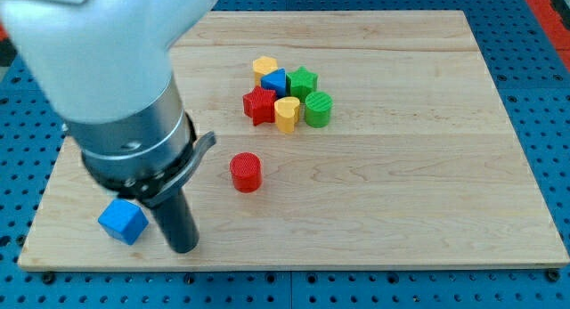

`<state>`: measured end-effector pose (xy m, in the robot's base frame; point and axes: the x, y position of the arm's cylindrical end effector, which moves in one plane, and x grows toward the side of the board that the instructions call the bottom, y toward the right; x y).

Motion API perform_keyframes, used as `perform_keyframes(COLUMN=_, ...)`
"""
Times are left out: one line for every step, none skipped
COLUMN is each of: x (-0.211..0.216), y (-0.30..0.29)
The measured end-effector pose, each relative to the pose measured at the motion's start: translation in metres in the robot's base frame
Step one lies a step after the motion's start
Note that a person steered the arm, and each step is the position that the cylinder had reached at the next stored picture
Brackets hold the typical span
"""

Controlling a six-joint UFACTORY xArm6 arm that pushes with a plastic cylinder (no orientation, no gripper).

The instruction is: Move the red circle at the bottom of the red star

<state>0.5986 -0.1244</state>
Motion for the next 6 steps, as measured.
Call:
perform_keyframes(x=-0.021, y=-0.024)
perform_keyframes(x=-0.035, y=-0.018)
perform_keyframes(x=-0.046, y=0.061)
perform_keyframes(x=-0.088, y=0.092)
perform_keyframes(x=-0.135, y=0.121)
perform_keyframes(x=-0.129, y=0.146)
